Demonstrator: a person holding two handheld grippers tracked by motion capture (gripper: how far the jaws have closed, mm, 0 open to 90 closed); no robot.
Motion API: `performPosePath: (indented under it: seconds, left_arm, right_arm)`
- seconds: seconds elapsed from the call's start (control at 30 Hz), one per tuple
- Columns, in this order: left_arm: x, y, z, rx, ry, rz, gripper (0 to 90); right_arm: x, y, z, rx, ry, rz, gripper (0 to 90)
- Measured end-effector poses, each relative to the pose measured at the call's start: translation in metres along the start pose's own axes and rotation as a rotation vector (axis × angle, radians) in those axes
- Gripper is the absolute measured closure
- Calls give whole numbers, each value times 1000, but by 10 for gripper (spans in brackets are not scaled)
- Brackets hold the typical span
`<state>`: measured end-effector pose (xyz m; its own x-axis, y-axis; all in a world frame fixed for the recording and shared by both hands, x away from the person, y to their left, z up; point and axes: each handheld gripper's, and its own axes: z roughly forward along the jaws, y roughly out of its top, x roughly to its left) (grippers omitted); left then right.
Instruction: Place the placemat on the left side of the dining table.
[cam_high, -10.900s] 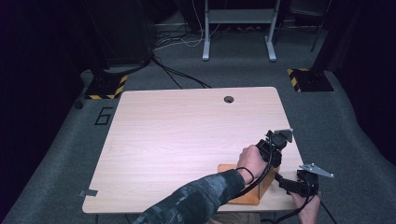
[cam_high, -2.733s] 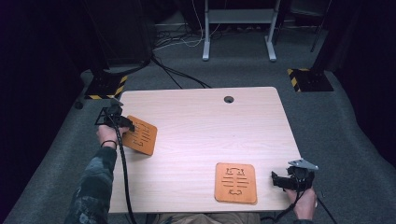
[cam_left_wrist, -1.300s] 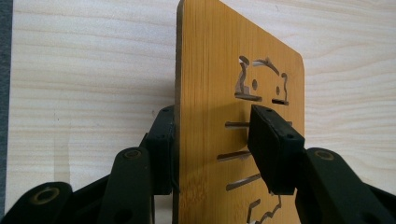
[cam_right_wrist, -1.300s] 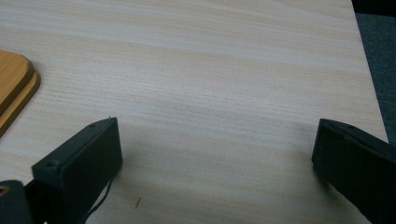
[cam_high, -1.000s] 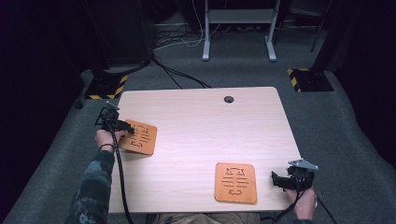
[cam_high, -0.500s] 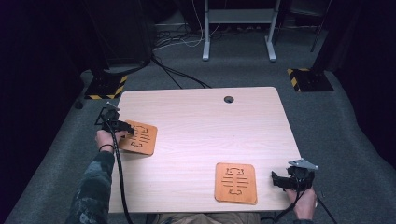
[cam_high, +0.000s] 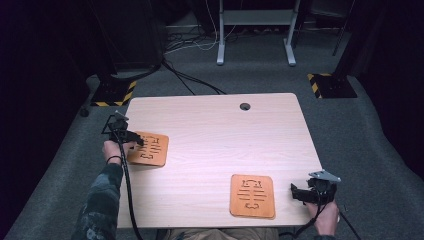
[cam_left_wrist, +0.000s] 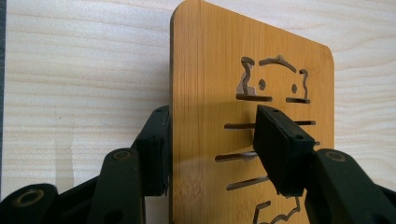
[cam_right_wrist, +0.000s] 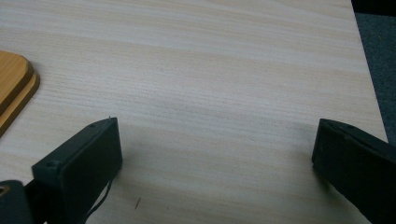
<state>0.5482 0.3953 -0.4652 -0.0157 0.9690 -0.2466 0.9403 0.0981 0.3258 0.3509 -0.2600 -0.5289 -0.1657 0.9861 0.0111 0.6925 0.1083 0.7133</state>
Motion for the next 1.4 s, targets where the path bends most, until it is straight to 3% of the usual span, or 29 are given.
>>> performPosePath:
  seconds: [0.43,0.57,0.77,1.07,1.17,1.27,1.4]
  left_arm:
    - [4,-1,5,-5,-16,-2,481]
    - [5,0,6,-8,16,15,506]
    - [7,-3,11,-5,25,22,515]
    - [6,-6,5,-78,16,15,375]
    - [3,-9,1,-101,14,39,319]
    - [-2,-15,-2,-132,47,88,280]
    - [-1,-23,-3,-164,-4,94,171]
  right_arm:
    - [0,0,0,-1,0,0,7]
    - [0,0,0,-1,0,0,8]
    - [0,0,0,-2,0,-3,8]
    - [0,0,0,0,-1,1,8]
    - [0,0,0,-2,-1,1,8]
    - [0,0,0,-1,-1,1,8]
    - [0,0,0,-1,-1,1,8]
